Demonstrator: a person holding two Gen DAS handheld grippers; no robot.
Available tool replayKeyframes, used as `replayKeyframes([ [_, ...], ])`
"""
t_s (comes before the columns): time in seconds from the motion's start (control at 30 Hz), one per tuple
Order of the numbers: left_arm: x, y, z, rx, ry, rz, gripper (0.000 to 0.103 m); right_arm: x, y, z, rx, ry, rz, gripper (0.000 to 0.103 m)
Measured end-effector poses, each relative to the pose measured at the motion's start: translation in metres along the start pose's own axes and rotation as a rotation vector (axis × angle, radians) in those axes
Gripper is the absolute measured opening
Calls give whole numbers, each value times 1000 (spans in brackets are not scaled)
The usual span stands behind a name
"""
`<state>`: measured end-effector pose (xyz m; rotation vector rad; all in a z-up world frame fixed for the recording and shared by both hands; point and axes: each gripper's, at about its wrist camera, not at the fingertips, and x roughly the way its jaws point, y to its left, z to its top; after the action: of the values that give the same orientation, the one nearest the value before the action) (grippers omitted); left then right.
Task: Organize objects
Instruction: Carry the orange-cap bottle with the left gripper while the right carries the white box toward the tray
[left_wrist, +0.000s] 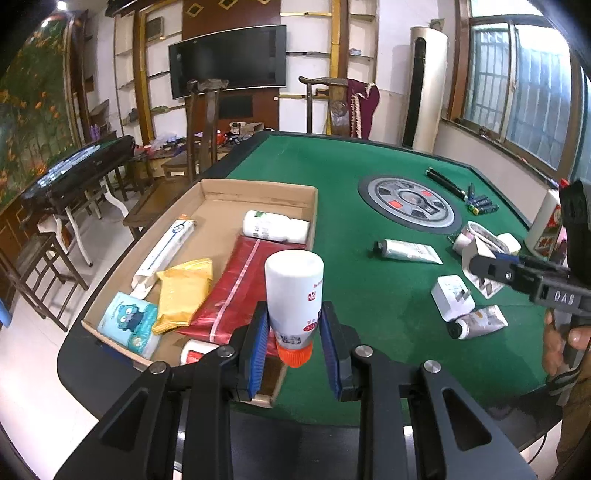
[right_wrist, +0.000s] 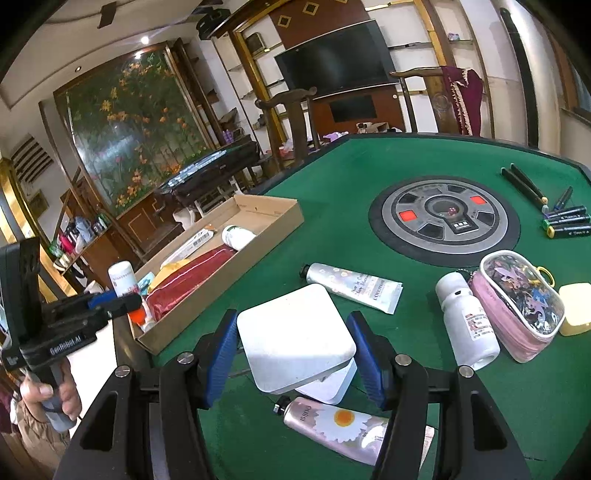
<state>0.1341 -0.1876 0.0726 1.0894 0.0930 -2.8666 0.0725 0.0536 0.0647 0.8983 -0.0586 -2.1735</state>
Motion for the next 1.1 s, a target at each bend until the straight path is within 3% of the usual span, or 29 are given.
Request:
replayKeyframes([
  [0.3, -5, 25, 3, -63, -10, -17, 26, 2, 7, 9, -39, 14, -10, 64],
  [0.67, 5, 28, 17, -57, -4, -20, 26, 14, 32, 42, -124, 12, 1, 64],
  [1.1, 13, 32, 31, -51, 1, 0, 26, 46, 77, 95, -180, -28, 147, 64],
])
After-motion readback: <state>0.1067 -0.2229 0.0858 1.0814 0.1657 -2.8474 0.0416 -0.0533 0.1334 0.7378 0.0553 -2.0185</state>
